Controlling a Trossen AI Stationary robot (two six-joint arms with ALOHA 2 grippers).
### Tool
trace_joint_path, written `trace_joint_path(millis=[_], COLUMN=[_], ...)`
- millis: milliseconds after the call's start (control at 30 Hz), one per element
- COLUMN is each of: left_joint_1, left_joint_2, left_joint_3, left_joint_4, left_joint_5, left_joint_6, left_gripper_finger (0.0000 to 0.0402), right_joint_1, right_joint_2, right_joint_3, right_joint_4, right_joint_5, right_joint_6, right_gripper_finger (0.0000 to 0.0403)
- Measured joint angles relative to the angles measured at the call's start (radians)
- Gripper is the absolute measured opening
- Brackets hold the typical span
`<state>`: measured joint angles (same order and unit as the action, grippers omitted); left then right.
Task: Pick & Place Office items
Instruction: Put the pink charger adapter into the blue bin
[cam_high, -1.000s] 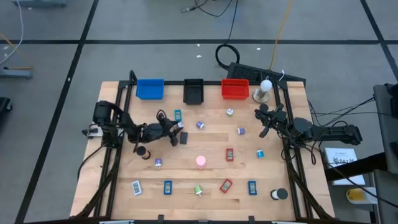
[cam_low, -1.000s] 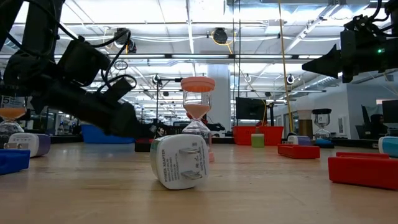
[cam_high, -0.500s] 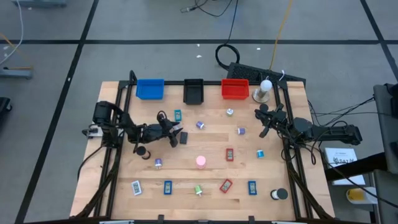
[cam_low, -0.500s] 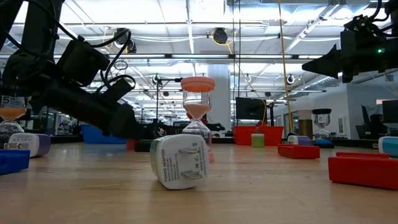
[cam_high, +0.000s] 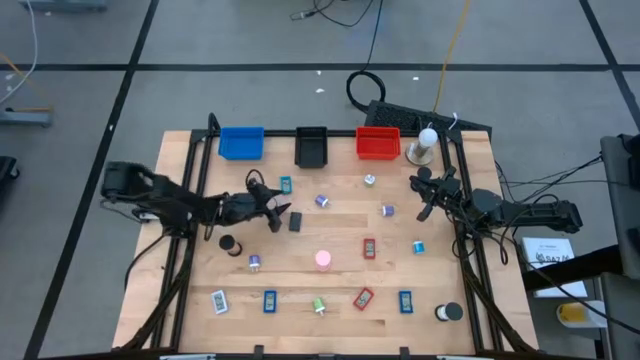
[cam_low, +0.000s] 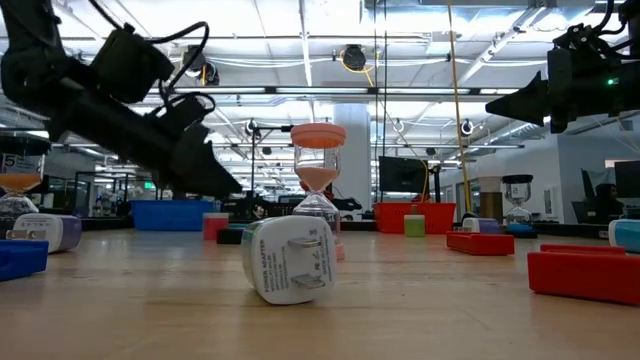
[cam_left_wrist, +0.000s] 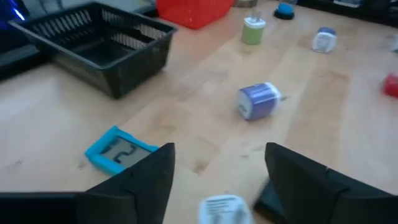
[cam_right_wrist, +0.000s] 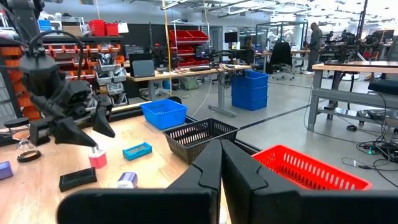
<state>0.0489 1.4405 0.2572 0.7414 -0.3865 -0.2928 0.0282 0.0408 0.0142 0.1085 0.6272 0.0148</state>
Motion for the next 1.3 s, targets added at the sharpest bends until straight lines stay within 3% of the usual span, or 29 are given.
trace_joint_path(millis=[100, 233, 333, 500, 633, 867, 1100, 1300], left_joint_1=[0.011, 0.02, 0.021, 0.06, 0.113, 0.154, 0.155, 0.152], left_joint_2=[-0.104, -0.17, -0.155, -0.056, 0.052, 0.195, 0.21, 0.22], left_joint_3=[0.077, 0.272, 0.443, 0.643, 0.697, 0.715, 0.719, 0.719], left_joint_4=[-0.253, -0.715, -1.041, -1.333, -1.398, -1.387, -1.375, -1.364], left_joint_5=[0.076, 0.154, 0.161, 0.184, 0.289, 0.309, 0.308, 0.308], left_joint_6=[-0.093, -0.148, -0.155, -0.193, -0.207, -0.161, -0.155, -0.146], left_gripper_finger=[0.0275, 0.0287, 0.0289, 0.0289, 0.0289, 0.0289, 0.0285, 0.0237], right_joint_1=[0.0, 0.0, 0.0, 0.0, 0.0, 0.0, 0.0, 0.0], right_joint_2=[0.0, 0.0, 0.0, 0.0, 0.0, 0.0, 0.0, 0.0], right_joint_3=[0.0, 0.0, 0.0, 0.0, 0.0, 0.0, 0.0, 0.0], right_joint_4=[0.0, 0.0, 0.0, 0.0, 0.0, 0.0, 0.0, 0.0], right_joint_5=[0.0, 0.0, 0.0, 0.0, 0.0, 0.0, 0.0, 0.0], right_joint_6=[0.0, 0.0, 0.0, 0.0, 0.0, 0.0, 0.0, 0.0], right_gripper_finger=[0.0, 0.0, 0.0, 0.0, 0.0, 0.0, 0.0, 0.0])
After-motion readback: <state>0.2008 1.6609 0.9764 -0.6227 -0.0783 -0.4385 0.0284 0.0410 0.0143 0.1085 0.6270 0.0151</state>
